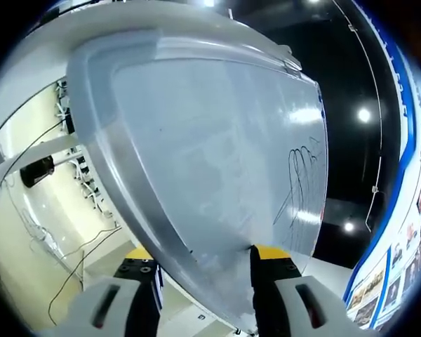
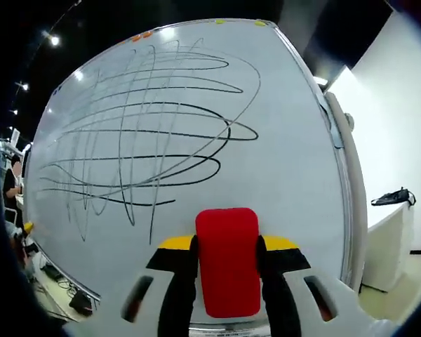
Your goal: Wipe the writing off the whiteboard with the eraser
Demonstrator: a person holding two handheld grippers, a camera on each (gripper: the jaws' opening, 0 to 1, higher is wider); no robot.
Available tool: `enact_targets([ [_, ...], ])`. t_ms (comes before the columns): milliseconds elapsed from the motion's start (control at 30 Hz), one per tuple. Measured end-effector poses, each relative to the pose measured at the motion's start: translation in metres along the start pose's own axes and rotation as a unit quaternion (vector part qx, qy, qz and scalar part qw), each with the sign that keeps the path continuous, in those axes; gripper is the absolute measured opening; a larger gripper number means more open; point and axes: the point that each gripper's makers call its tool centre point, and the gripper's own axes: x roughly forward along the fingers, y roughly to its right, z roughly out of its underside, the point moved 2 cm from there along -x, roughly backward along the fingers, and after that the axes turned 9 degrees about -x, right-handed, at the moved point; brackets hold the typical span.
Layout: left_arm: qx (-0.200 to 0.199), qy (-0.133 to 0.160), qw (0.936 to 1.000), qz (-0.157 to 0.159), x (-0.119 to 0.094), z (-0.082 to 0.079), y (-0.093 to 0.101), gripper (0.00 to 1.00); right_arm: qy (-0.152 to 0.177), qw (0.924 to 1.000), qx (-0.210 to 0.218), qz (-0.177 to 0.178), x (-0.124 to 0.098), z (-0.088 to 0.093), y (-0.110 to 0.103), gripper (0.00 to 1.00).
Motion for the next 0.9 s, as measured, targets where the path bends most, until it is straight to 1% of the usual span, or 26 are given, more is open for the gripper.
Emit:
enact_targets([
  [200, 0.000, 0.003, 1.0000, -0.001, 0.000, 0.000, -0.001, 0.51, 0.002, 0.9999, 0.011, 0.003, 0.003, 0.000, -0.005, 0.36],
  [300, 0.001, 0.003, 1.0000, 0.000, -0.001, 0.003, 0.003, 0.51, 0.004, 0.9997, 0.024, 0.007, 0.004, 0.000, -0.007, 0.36],
  [467, 0.001, 0.003, 1.0000, 0.000, -0.002, 0.006, 0.007, 0.51, 0.014, 0.9994, 0.030, 0.010, 0.005, 0.000, -0.020, 0.36],
  [700, 0.000, -0.001, 1.0000, -0.003, -0.001, 0.003, 0.003, 0.51, 0.015, 0.9997, 0.019, 0.006, 0.005, -0.004, -0.039, 0.36],
  [800, 0.000, 0.000, 1.0000, -0.002, -0.001, 0.004, 0.005, 0.51, 0.016, 0.9997, 0.020, 0.007, 0.004, -0.005, -0.047, 0.36],
  [900, -0.001, 0.002, 1.0000, -0.002, 0.000, 0.001, 0.002, 0.51, 0.018, 0.9997, 0.017, 0.007, 0.003, -0.006, -0.058, 0.36],
])
